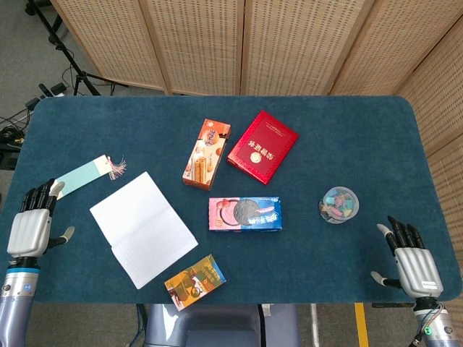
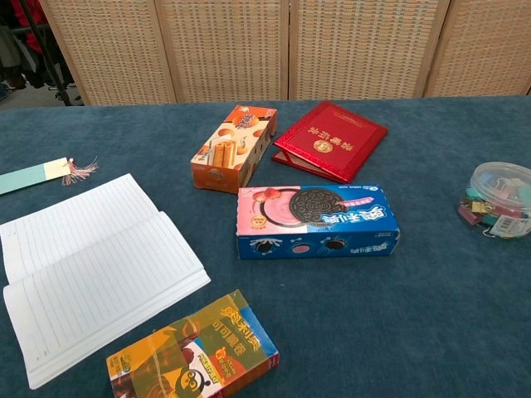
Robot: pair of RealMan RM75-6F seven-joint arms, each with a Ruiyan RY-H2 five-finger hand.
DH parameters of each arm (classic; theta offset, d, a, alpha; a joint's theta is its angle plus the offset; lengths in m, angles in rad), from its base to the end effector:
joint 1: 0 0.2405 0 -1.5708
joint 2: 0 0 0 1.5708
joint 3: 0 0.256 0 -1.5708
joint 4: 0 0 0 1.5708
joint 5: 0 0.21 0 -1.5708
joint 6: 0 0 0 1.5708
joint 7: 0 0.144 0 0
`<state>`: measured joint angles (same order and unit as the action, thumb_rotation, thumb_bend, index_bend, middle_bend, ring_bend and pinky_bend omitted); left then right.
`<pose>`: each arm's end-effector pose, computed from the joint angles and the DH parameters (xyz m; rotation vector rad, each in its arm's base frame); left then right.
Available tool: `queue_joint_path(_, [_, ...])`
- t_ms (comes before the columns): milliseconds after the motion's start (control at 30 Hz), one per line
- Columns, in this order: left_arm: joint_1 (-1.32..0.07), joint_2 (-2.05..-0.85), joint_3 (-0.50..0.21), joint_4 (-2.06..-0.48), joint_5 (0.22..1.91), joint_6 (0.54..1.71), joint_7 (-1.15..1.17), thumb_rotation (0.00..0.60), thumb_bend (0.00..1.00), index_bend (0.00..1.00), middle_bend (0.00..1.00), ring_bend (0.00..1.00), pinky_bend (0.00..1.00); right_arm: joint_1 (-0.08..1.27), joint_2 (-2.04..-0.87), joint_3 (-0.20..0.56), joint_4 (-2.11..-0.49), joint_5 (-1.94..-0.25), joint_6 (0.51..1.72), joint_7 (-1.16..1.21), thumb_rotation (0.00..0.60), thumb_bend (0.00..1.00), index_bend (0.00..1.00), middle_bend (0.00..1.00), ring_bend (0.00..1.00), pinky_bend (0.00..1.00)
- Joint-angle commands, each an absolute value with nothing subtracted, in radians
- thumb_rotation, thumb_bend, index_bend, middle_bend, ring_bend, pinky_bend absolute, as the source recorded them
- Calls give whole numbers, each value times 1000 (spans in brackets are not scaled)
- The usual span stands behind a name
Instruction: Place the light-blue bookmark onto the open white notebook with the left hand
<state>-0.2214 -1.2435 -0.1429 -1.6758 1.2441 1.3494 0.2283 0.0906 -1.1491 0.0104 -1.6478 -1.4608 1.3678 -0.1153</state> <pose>-0.2881 0.2356 0.1174 -1.3313 -0.9806 -0.8353 -0.3141 -0.1718 0.1269 1.4723 -0.9937 0.7588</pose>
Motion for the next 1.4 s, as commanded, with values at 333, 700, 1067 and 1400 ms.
queue_joint_path(333, [-364,-1140,-289,-1652,977,1121,244,600,230,164,0,0,0,96,-1156,9,-1645,-1454,1355,-128,600,105,100,0,0,0])
queue_joint_path(700, [-485,-1139,-334,-1511,705,910,235,600,216,277,0,0,0,102,-1162,9,-1640,-1447,1341,-133,600,105,100,0,0,0])
queue_joint_path(1067, [-619,-1172,-304,-1330,454,773,332,600,216,340,0,0,0,106,-1166,10,-1637,-1438,1331,-138,600,105,100,0,0,0])
queue_joint_path(1400, [-731,-1242,-242,-1166,247,705,449,600,133,340,0,0,0,110,-1168,15,-1632,-1425,1325,-137,600,105,100,0,0,0])
